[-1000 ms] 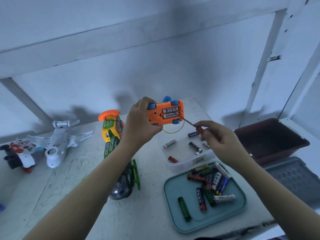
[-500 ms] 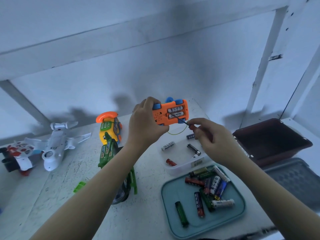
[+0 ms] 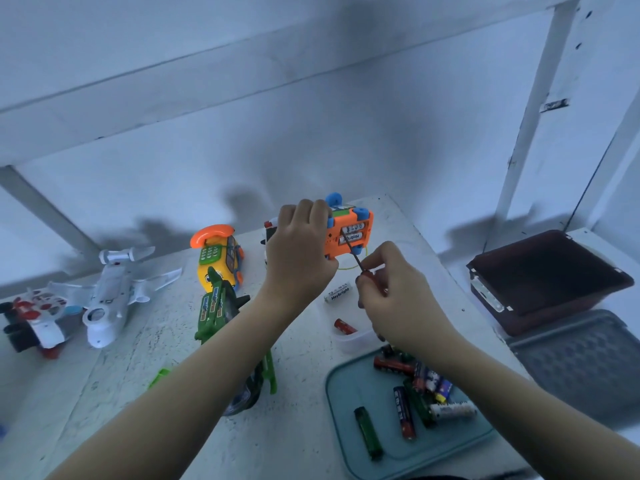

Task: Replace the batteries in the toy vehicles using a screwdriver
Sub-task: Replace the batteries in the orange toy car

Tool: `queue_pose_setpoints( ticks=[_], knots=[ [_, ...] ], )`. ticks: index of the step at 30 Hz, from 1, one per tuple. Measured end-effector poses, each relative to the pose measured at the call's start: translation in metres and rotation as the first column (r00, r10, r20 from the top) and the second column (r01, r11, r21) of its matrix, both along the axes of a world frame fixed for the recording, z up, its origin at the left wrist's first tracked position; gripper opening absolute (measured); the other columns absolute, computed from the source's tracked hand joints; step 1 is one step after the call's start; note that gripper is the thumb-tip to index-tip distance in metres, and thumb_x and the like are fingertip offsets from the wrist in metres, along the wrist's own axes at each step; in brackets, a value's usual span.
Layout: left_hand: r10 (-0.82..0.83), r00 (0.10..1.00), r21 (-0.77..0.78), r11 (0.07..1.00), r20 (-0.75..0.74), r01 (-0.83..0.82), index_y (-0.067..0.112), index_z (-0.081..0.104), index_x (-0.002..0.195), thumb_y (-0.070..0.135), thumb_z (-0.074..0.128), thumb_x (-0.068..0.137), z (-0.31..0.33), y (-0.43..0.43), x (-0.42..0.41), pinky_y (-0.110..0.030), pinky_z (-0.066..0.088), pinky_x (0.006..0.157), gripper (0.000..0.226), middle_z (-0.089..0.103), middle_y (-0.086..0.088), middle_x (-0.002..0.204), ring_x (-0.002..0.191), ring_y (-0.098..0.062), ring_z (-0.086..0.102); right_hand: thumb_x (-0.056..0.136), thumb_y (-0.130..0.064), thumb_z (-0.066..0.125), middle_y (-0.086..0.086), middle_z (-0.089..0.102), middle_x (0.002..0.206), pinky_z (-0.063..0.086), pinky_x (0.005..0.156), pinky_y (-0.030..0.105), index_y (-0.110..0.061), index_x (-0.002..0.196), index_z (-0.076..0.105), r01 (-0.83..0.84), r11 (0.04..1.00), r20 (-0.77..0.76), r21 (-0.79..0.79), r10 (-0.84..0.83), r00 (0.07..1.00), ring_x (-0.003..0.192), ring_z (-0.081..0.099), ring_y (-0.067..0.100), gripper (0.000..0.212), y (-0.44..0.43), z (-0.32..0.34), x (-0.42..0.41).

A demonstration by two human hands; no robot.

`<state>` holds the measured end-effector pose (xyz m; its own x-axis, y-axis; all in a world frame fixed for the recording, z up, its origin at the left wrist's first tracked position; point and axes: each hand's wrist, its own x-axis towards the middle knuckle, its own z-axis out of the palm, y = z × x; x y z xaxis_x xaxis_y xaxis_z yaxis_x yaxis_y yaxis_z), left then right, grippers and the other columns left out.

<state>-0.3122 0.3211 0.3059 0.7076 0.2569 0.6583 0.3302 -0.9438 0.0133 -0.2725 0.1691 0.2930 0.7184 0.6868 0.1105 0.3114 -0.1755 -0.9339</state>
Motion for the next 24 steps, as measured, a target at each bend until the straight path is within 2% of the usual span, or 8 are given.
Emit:
queue_pose_setpoints(
  ticks=[4, 6, 10, 12, 15, 21, 24],
  knots=[
    [0.003, 1.0, 0.014, 1.0, 0.015, -0.004, 0.007, 0.059, 0.094, 0.009, 0.087, 0.043, 0.003, 0.006, -0.001, -0.022, 0.037, 0.053, 0.059, 0.061, -0.009, 0.092, 0.083, -0.029, 0.058, 0.092, -0.009, 0.046, 0.023, 0.062, 0.081, 0.035, 0.036, 0.019, -0.013, 0.097, 0.044, 0.046, 0.999, -0.135, 0.003, -0.045, 0.99, 0.036, 0.039, 0.011, 0.006, -0.004, 0.003, 0.007],
    [-0.014, 1.0, -0.015, 1.0, 0.017, 0.014, 0.008, 0.057, 0.095, 0.008, 0.086, 0.044, 0.007, 0.009, -0.002, -0.024, 0.039, 0.054, 0.059, 0.061, -0.009, 0.093, 0.084, -0.029, 0.057, 0.092, -0.008, 0.046, 0.017, 0.063, 0.075, 0.034, 0.035, 0.018, -0.014, 0.095, 0.046, 0.03, 1.0, -0.142, -0.005, -0.03, 0.989, 0.033, 0.041, 0.01, 0.007, -0.008, 0.004, 0.011],
    [-0.043, 0.999, -0.108, 0.993, 0.031, 0.046, 0.008, 0.056, 0.098, 0.009, 0.084, 0.05, 0.012, 0.014, -0.005, -0.026, 0.039, 0.057, 0.055, 0.059, -0.008, 0.096, 0.086, -0.026, 0.052, 0.093, -0.011, 0.048, 0.002, 0.067, 0.069, 0.04, 0.037, 0.022, -0.019, 0.094, 0.051, 0.056, 0.998, -0.109, -0.015, -0.058, 0.992, 0.038, 0.045, 0.01, 0.008, -0.011, 0.004, 0.019],
    [-0.049, 0.998, -0.154, 0.987, 0.04, 0.055, 0.007, 0.056, 0.099, 0.009, 0.083, 0.053, 0.013, 0.016, -0.007, -0.02, 0.033, 0.058, 0.053, 0.059, -0.007, 0.097, 0.087, -0.021, 0.047, 0.094, -0.012, 0.048, -0.001, 0.068, 0.068, 0.042, 0.04, 0.019, -0.022, 0.092, 0.053, 0.088, 0.996, -0.048, -0.026, -0.089, 0.995, 0.04, 0.045, 0.003, 0.012, -0.013, 0.004, 0.024],
    [-0.055, 0.997, -0.208, 0.976, 0.056, 0.066, 0.007, 0.055, 0.099, 0.011, 0.082, 0.056, 0.015, 0.018, -0.008, -0.013, 0.026, 0.06, 0.051, 0.057, -0.005, 0.097, 0.087, -0.016, 0.041, 0.093, -0.009, 0.049, 0.002, 0.068, 0.067, 0.035, 0.042, 0.008, -0.02, 0.091, 0.055, 0.111, 0.994, -0.003, -0.02, -0.111, 0.994, 0.039, 0.045, 0.0, 0.012, -0.016, 0.007, 0.029],
    [-0.069, 0.995, -0.271, 0.959, 0.068, 0.085, 0.009, 0.053, 0.1, 0.014, 0.084, 0.058, 0.016, 0.02, -0.01, -0.014, 0.028, 0.063, 0.052, 0.048, 0.005, 0.095, 0.087, -0.017, 0.044, 0.093, -0.009, 0.05, 0.009, 0.067, 0.068, 0.036, 0.042, 0.009, -0.018, 0.09, 0.056, 0.126, 0.992, 0.015, 0.012, -0.126, 0.992, 0.04, 0.044, 0.003, 0.012, -0.017, 0.006, 0.033],
    [-0.067, 0.996, -0.284, 0.955, 0.062, 0.082, 0.01, 0.053, 0.1, 0.015, 0.083, 0.059, 0.014, 0.019, -0.011, -0.014, 0.029, 0.064, 0.052, 0.051, 0.003, 0.096, 0.087, -0.017, 0.045, 0.093, -0.01, 0.051, 0.007, 0.066, 0.066, 0.036, 0.043, 0.009, -0.021, 0.088, 0.055, 0.132, 0.991, 0.046, 0.001, -0.132, 0.99, 0.041, 0.045, 0.004, 0.013, -0.017, 0.005, 0.034]
  ],
)
